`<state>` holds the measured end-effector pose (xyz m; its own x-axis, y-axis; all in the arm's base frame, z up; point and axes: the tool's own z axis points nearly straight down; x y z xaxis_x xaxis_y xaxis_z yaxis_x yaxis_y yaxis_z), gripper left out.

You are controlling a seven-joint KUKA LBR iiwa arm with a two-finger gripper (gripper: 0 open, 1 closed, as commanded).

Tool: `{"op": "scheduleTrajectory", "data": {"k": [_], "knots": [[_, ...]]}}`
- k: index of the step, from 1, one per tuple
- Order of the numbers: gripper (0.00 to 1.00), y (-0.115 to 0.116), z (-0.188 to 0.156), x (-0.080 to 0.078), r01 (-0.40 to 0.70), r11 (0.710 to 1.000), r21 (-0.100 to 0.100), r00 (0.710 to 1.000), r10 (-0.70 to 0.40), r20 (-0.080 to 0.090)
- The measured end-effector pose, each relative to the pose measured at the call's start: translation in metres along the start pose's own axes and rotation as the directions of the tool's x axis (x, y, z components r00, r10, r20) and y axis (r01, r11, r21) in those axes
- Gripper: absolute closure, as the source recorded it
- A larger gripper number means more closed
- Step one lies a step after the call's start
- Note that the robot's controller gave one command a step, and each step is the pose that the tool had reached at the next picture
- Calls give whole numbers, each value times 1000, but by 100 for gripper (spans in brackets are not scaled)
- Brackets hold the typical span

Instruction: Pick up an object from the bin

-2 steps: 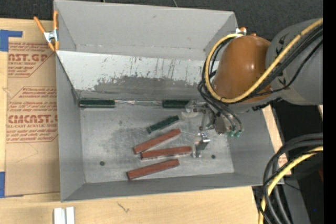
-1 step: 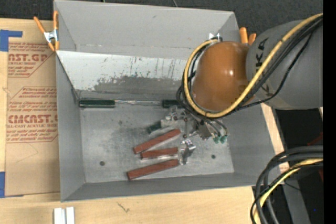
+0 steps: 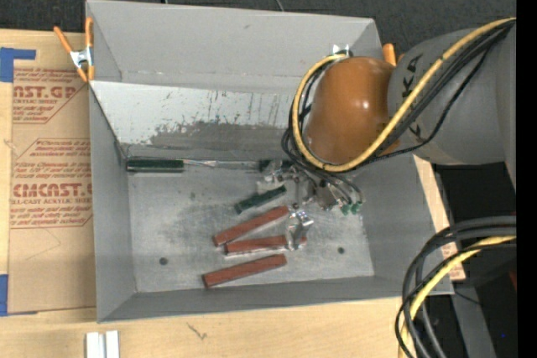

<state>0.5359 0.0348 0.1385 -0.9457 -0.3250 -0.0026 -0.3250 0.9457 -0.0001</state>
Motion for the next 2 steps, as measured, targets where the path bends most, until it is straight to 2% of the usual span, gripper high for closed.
{"op": "scheduleTrajectory", "data": {"k": [1,2], "knots": [[0,23,68,36,140,990,4,990,-140,16],[100,18,65,3,100,995,-3,995,-100,-3]]}}
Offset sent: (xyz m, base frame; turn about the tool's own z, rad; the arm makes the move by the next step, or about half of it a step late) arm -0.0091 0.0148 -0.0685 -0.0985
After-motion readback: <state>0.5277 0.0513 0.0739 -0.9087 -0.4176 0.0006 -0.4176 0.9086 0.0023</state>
